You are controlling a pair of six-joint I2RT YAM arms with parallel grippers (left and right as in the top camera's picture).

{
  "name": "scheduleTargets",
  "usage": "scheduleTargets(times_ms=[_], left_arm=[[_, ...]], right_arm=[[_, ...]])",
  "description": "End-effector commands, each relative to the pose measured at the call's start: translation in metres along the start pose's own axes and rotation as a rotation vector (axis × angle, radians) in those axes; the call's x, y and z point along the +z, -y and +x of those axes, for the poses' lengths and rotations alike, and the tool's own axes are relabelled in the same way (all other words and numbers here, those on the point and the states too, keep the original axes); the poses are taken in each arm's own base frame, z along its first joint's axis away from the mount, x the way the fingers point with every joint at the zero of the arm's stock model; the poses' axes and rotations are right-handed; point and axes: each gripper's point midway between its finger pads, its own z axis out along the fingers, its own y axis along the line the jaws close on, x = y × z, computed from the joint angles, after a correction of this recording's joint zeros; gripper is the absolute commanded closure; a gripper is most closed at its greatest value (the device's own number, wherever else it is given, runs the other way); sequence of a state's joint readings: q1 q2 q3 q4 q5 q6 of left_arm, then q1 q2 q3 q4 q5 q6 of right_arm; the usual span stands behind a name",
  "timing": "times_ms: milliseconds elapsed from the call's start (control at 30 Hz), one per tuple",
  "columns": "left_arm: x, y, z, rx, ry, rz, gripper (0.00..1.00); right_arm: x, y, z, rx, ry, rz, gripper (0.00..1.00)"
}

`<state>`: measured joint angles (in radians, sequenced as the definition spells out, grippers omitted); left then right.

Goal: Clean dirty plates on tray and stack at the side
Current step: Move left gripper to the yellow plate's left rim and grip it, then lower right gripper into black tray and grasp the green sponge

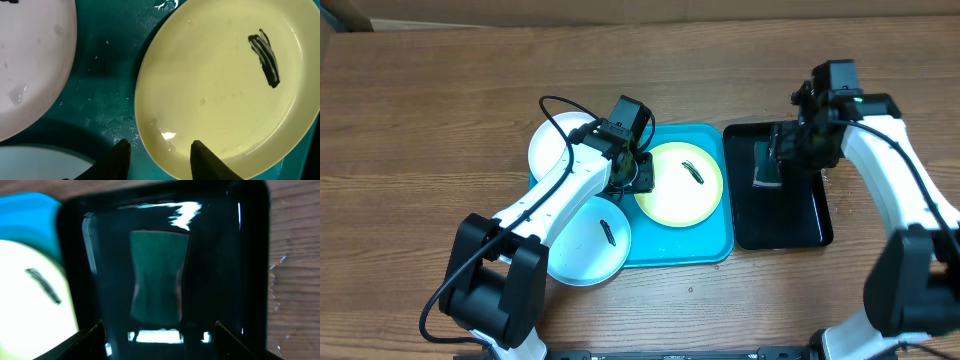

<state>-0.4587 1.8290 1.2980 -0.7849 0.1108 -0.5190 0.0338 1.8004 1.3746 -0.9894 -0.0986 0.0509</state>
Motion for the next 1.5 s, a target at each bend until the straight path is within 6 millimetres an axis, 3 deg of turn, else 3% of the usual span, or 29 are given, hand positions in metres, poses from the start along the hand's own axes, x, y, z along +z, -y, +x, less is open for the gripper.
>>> scheduleTargets(times_ms=[0,200,400,500,900,1033,1233,1367,1467], left_arm=[[0.007,-0.003,0.003,-0.009,-0.008,-0.023,0.59],[0.007,-0.003,0.003,-0.009,-0.008,-0.023,0.58],[0.007,-0.003,0.003,-0.008,-0.008,-0.023,0.55],[0.007,-0.003,0.003,-0.008,-0.007,-0.023,0.55],[0.007,-0.003,0.003,-0.008,-0.007,-0.023,0.55],[0.007,-0.003,0.003,-0.008,-0.007,-0.023,0.55],[0.006,-0.009,0.0,-0.008,0.011,-0.056,0.51],[0.006,-0.009,0.0,-0.009,0.009,-0.057,0.64],[0.008,-0.011,0.003,-0.027,0.0,-0.063,0.66]], right_arm=[[0.021,-0.003,0.0,-0.027,-0.034,0.019,0.3],[0.049,-0.007,0.005,-0.05,-0.078,0.039,0.39],[0.057,-0.003,0.01,-0.056,-0.082,0.064,0.42],[0.061,-0.003,0.013,-0.057,-0.087,0.065,0.49],[0.075,-0.002,0.02,-0.05,-0.075,0.053,0.49],[0.073,-0.003,0.016,-0.051,-0.063,0.051,0.73],[0.054,-0.006,0.01,-0.049,-0.084,0.054,0.94],[0.043,-0.006,0.013,-0.047,-0.099,0.056,0.96],[0.038,-0.007,0.011,-0.047,-0.096,0.056,0.96]])
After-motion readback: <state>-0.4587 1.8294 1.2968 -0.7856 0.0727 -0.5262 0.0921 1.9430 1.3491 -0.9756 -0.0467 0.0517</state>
